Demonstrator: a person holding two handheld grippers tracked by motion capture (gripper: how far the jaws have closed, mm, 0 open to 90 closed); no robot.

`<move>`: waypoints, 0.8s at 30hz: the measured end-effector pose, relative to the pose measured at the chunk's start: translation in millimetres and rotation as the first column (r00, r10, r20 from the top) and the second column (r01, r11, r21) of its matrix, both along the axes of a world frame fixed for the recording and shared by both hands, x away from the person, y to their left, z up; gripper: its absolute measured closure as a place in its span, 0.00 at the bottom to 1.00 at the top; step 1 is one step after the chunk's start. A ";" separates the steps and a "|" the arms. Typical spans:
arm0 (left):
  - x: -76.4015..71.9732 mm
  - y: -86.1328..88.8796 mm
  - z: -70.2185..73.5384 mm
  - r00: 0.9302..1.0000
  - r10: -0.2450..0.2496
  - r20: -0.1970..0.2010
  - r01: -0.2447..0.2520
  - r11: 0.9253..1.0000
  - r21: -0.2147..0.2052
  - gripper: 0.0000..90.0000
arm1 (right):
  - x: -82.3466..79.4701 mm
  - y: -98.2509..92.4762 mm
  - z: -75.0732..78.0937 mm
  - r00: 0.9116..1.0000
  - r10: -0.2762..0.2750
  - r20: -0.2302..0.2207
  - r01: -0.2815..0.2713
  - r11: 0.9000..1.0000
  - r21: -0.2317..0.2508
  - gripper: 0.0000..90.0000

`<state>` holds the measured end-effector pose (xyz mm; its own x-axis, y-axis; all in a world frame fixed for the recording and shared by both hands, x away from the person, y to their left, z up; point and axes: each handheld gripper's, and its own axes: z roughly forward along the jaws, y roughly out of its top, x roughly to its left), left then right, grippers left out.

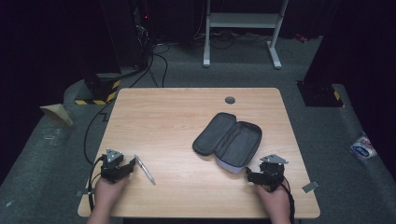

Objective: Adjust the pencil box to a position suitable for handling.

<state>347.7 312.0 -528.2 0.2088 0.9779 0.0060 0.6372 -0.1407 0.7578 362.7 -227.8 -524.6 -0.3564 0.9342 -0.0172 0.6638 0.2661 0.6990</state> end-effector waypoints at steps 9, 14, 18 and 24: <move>0.2 -0.2 -0.1 1.000 0.001 0.000 -0.001 1.000 -0.002 0.48 | 0.0 -0.1 0.0 1.000 0.000 0.000 0.000 1.000 0.001 0.11; -0.4 -0.2 -0.1 1.000 0.004 0.000 -0.004 1.000 -0.001 0.47 | -0.1 -0.4 -0.1 1.000 -0.002 0.004 0.002 1.000 0.002 0.12; -2.3 -0.4 -0.2 1.000 0.015 0.000 -0.015 1.000 0.004 0.46 | 0.9 -1.3 0.2 1.000 -0.013 0.006 0.013 1.000 0.009 0.15; -16.0 -2.2 -0.4 1.000 0.031 0.002 -0.031 1.000 0.001 0.45 | 0.3 -1.1 0.4 1.000 -0.020 0.007 0.020 1.000 0.006 0.15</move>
